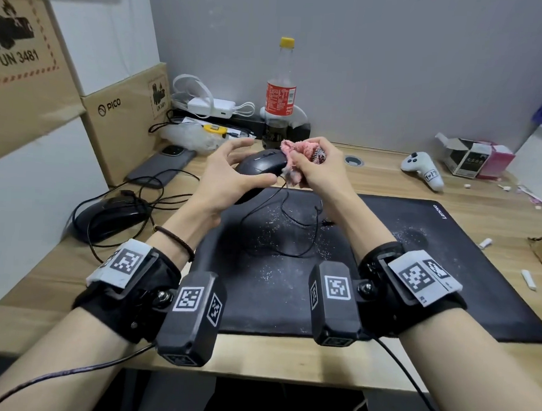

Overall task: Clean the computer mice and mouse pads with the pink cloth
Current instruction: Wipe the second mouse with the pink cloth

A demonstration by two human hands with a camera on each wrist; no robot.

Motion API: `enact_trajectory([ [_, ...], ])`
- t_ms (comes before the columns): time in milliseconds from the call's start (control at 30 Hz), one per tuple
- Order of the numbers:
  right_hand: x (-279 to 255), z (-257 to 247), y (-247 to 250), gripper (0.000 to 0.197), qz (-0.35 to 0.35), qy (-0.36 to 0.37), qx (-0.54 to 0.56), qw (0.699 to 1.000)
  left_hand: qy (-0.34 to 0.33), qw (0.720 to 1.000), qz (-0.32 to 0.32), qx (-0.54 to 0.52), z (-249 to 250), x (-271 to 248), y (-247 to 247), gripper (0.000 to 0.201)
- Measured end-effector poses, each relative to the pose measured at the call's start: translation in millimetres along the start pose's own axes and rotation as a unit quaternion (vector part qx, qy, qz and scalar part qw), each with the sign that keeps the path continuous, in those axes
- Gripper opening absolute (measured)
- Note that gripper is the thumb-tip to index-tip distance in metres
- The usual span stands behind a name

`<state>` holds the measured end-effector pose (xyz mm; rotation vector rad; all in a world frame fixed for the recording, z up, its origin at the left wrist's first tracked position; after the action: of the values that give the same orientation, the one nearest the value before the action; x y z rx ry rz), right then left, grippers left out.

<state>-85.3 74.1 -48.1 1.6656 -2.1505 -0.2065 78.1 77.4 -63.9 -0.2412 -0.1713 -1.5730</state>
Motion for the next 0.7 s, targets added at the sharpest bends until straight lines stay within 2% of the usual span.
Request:
enact_trajectory([
  [100, 1.3, 3.8, 0.9, 0.025, 0.016, -0.018, 0.014, 1.000, -0.022, 1.000, -0.010, 0.014, 1.2, -4.2, -1.6, 0.080],
  [200, 0.8, 5.0, 0.9, 0.038, 0.023, -0.020, 0.029, 0.999, -0.032, 0.999, -0.010, 0.029, -3.5, -2.9, -3.2, 0.082],
  [267, 0.7, 3.8, 1.9, 0.036, 0.027, -0.007, 0.029, 0.999, -0.036, 0.998, -0.010, 0.049, -7.2, -1.1, -4.8, 0.079],
  [367, -2.8, -4.9, 3.5, 0.024, 0.015, 0.023, 0.012, 1.000, -0.035, 0.998, -0.008, 0.060, -9.6, -2.0, -8.0, 0.078],
  [500, -1.6, -3.2, 4.7, 0.023, 0.009, 0.066, -0.027, 0.997, -0.034, 0.999, 0.027, 0.020, -11.6, -1.8, -5.5, 0.072],
  [567, -2.0, 1.8, 5.6, 0.024, 0.037, 0.058, -0.045, 0.997, -0.027, 0.999, 0.035, -0.001, -10.9, -1.3, -2.3, 0.069],
  [633, -3.8, 6.7, 9.4, 0.023, 0.097, 0.050, -0.079, 0.991, -0.012, 0.999, 0.035, -0.018, -8.4, 0.5, -0.8, 0.067],
  [700, -4.7, 9.6, 11.9, 0.021, 0.136, 0.040, -0.067, 0.988, 0.007, 0.998, 0.042, -0.047, -6.9, 3.4, 0.3, 0.067],
])
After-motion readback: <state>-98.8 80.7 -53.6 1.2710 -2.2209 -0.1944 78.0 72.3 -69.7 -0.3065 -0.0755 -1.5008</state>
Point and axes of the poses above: each hand's wrist, its own x-axis towards the middle knuckle, its own y-axis out of the back of the hand, z = x × y, the point moved 1 cm from there along x, towards the middle knuckle, and after that the axes turned 7 degrees about -x, right-handed, at the moved point
